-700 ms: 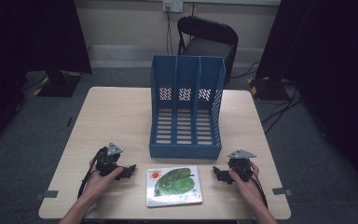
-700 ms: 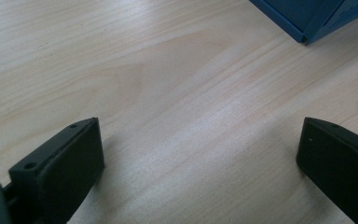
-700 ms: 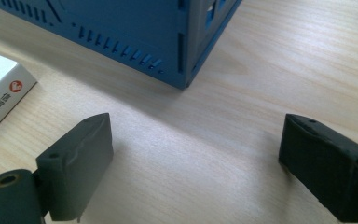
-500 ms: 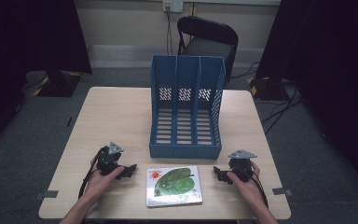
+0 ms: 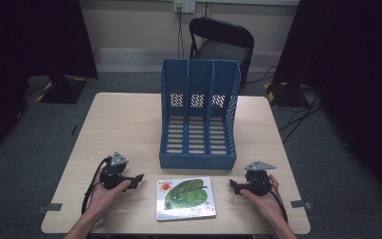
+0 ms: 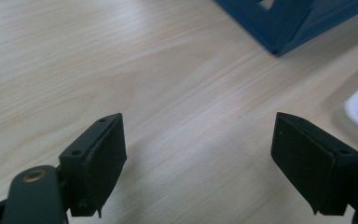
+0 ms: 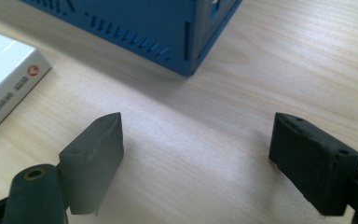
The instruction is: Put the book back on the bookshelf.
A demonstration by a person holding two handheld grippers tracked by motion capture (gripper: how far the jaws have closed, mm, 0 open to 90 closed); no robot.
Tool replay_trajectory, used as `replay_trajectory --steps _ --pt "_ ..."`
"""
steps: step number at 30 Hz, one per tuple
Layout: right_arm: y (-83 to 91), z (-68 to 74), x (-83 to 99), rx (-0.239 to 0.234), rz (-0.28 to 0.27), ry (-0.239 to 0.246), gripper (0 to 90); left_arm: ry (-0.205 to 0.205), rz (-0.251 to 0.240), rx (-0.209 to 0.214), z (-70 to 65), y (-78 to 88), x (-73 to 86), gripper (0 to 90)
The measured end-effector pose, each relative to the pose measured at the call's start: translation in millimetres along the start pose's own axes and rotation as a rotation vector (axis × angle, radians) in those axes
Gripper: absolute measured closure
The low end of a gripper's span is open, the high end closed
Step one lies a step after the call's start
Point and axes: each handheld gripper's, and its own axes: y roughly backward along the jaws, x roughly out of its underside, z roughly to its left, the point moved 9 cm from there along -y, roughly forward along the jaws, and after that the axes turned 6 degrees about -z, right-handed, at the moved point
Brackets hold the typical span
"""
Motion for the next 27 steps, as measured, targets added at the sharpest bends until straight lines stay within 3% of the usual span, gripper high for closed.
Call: replay_trajectory --steps 3,8,11,14,16,17,19,23,25,27 --pt "5.2 6.1 -3.2 -0.043 -0.022 -0.010 18.1 0.012 -0.019 0.024 -4.6 4.7 -3.5 18.6" --pt "17.1 14.8 -10.1 -0.068 -0.064 -0.004 19.5 0.017 -0.032 0.061 -12.5 12.9 -6.8 20.9" --pt "29.3 26.4 -13.3 -0.117 -0.077 -0.006 24.4 -0.018 -0.040 0.069 -20.8 20.1 -9.4 22.9" --pt "34.5 34.2 -12.3 -0.135 -0.067 0.009 26.9 -0.018 -0.044 0.088 -27.0 22.1 -11.3 24.8" --pt "39.5 47.2 -12.7 -0.171 -0.067 -0.003 30.3 -0.026 -0.042 0.109 -33.8 22.4 -12.9 25.0" --pt "39.5 47.2 -12.7 -0.171 -0.067 -0.003 30.3 -0.029 -0.035 0.121 -37.4 22.2 -12.7 25.0" --pt "38.4 64.4 -15.3 -0.229 -0.051 0.025 30.2 -0.022 -0.025 0.162 -47.7 21.0 -11.9 25.8" --pt "31.1 79.8 -20.7 -0.264 -0.049 0.040 30.2 -0.023 -0.009 0.174 -54.6 17.8 -9.5 27.1" --pt "21.5 94.4 -23.2 -0.296 -0.029 0.070 30.2 -0.006 0.011 0.211 -62.3 12.0 -5.6 30.2" --pt "15.8 101.6 -24.0 -0.303 -0.016 0.102 30.2 -0.015 0.016 0.220 -67.4 9.6 -5.0 30.3"
